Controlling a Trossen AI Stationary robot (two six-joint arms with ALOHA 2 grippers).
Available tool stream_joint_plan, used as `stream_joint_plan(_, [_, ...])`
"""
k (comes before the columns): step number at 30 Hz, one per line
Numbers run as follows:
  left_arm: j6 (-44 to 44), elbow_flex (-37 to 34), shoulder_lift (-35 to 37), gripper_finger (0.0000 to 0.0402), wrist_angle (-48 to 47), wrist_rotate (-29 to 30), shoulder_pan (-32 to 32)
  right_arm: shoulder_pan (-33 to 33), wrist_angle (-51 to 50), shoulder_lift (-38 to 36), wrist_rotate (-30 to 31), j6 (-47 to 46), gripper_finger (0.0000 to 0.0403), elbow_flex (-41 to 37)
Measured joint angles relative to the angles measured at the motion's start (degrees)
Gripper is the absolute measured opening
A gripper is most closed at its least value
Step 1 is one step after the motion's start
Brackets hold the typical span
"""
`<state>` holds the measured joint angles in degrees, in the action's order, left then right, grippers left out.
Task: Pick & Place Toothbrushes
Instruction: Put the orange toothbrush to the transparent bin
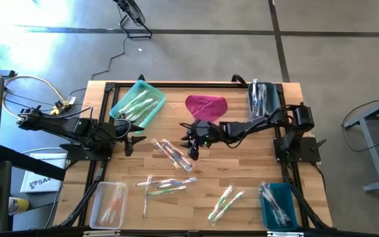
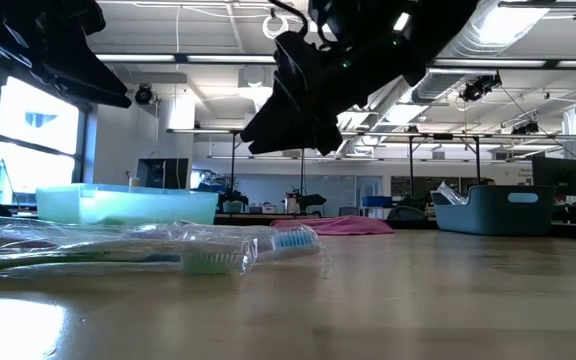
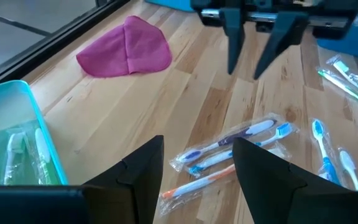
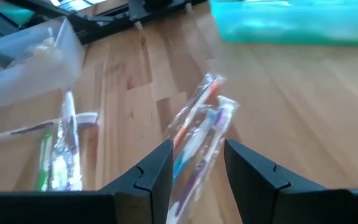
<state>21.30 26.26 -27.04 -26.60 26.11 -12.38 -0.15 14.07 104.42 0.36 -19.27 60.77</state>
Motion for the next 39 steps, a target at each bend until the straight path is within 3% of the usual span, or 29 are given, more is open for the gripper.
stream_joint_plan(12, [0.07,0.00,-0.22,0.0187,1.80,0.00,0.00,2.43,-0.92,0.00,-0.36,0.04,0.0136,0.00])
stream_joint_plan(19, [-1.52,0.00,-0.78,0.0187,1.58,-0.25,0.00,1.06,-12.68,-1.93,-0.93,1.73,0.0136,-0.07])
stream_joint_plan(22, [-5.45,0.00,-1.83,0.0187,2.31,-3.34,0.02,0.05,-16.67,-3.07,-1.02,1.69,0.0136,0.01])
stream_joint_plan(28, [-11.01,0.04,-6.57,0.0187,7.43,-5.63,0.02,-1.17,-18.43,-5.23,-1.46,1.69,0.0136,-0.04])
stream_joint_plan(39, [-17.04,-0.02,-17.12,0.0187,8.47,-5.59,0.03,-0.97,-18.44,-7.21,-3.96,4.52,0.0136,0.02])
